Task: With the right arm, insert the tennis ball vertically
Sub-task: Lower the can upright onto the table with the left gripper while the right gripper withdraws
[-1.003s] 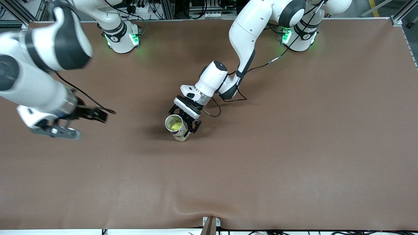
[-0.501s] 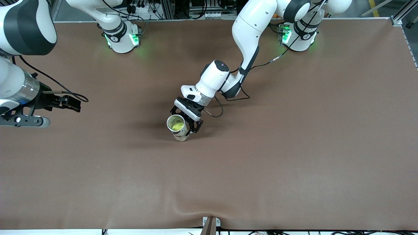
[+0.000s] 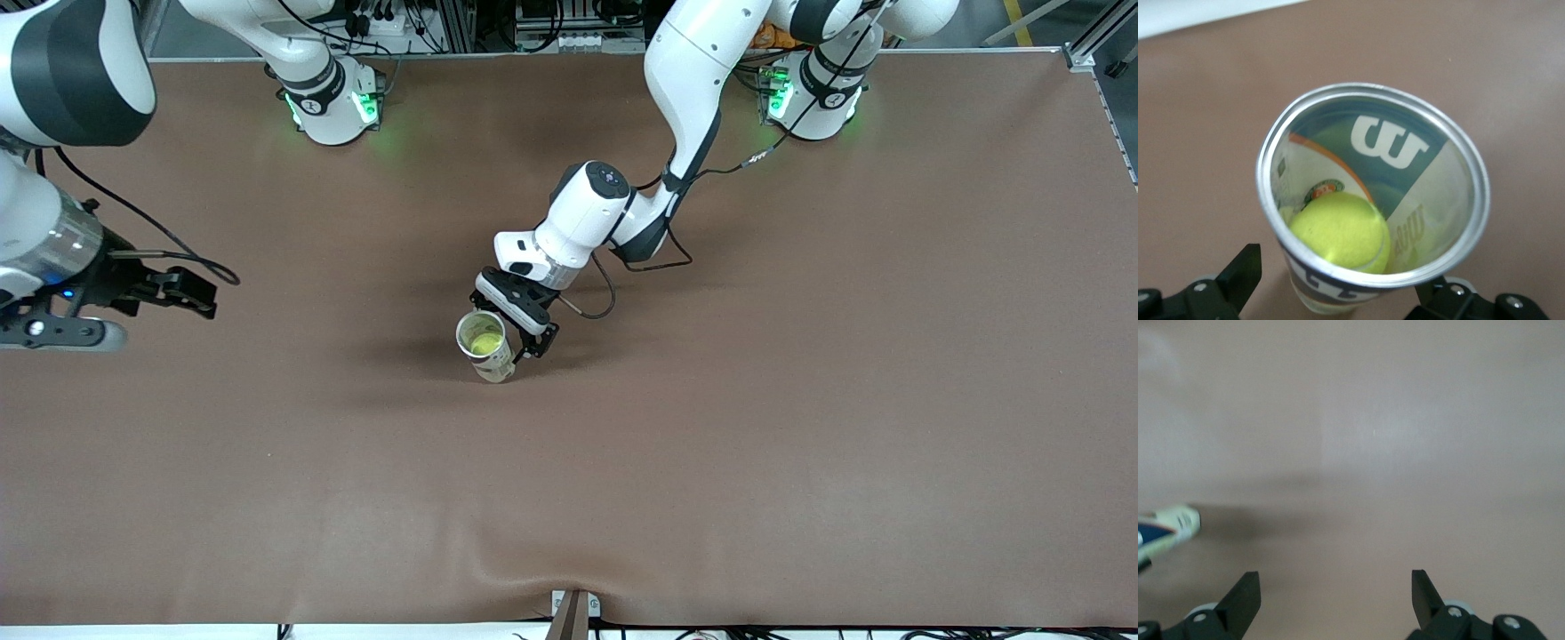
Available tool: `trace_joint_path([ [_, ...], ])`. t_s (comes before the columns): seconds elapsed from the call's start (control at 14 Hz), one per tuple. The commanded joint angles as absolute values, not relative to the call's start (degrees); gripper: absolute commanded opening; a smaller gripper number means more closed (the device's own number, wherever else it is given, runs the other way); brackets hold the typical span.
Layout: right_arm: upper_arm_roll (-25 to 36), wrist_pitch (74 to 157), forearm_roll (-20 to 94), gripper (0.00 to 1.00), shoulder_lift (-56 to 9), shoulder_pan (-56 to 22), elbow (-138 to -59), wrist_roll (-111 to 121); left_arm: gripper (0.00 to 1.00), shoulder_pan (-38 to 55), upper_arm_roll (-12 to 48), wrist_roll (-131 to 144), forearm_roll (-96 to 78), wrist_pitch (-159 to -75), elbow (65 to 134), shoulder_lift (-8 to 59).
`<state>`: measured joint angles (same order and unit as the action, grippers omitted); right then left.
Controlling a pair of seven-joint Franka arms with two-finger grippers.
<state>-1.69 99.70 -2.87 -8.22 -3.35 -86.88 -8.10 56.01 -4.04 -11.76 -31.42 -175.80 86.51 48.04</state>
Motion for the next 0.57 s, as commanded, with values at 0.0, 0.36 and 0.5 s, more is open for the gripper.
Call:
trace_joint_path([
  [0.0,-2.2,109.66,-1.85,1.0,3.67,-1.24,-101.93,-7.38,1.0,56.07,-4.22,-11.34,-30.94,-172.28,88.86,46.06],
  [0.36,-1.85,95.21,1.31,1.0,3.6,-0.79,-91.69,-7.73,1.0,56.07,-4.65,-11.16,-30.94,-156.57,90.0,42.81],
  [0.5,-1.93,90.73,1.49,1.0,3.78,-0.7,-88.52,-7.47,1.0,56.07,-4.75,-9.77,-30.94,-150.59,92.53,40.53],
])
